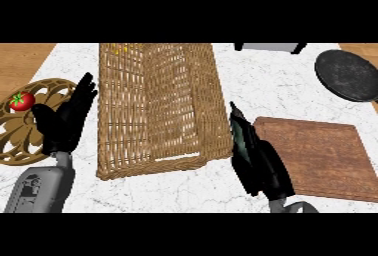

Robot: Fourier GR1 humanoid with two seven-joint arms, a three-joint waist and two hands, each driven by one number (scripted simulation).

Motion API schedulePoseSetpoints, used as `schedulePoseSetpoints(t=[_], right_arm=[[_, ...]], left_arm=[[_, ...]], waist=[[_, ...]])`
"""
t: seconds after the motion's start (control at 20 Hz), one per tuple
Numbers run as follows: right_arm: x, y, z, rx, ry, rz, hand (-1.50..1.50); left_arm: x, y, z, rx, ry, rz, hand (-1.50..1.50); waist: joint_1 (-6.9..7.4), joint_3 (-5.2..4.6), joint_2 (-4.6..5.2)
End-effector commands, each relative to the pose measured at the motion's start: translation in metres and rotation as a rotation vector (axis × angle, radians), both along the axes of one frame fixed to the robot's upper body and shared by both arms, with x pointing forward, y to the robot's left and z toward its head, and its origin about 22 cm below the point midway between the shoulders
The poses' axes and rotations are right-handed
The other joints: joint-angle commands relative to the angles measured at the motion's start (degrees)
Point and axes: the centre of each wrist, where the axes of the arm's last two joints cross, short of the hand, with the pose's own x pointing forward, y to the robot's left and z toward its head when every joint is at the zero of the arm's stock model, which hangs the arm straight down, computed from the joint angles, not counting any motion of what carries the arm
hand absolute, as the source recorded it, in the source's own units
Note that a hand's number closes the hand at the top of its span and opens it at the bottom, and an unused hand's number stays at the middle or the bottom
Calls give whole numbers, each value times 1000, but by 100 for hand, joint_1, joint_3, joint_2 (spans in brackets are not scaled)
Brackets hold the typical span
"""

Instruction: Pick the eggplant from the cutting board and place it in the basket

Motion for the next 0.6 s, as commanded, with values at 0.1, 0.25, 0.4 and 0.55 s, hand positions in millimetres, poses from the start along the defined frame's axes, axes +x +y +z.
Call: schedulePoseSetpoints(t=[0.1, 0.25, 0.4, 0.55], right_arm=[[-71, 100, 33, 296, -96, 482, 150], [-100, 122, 35, 259, -119, 510, 150], [-135, 128, 61, 257, -102, 503, 150], [-111, 130, 66, 285, -96, 453, 150]], left_arm=[[2, 3, 2, -3, -1, 58, 0], [-7, 23, -11, -1, 6, 108, 0], [-6, 41, 6, 5, -4, 117, 0], [-13, 26, -5, 7, -8, 97, 0]], waist=[[7, 180, 167], [-220, 171, 223], [-337, 170, 206], [-269, 177, 232]])
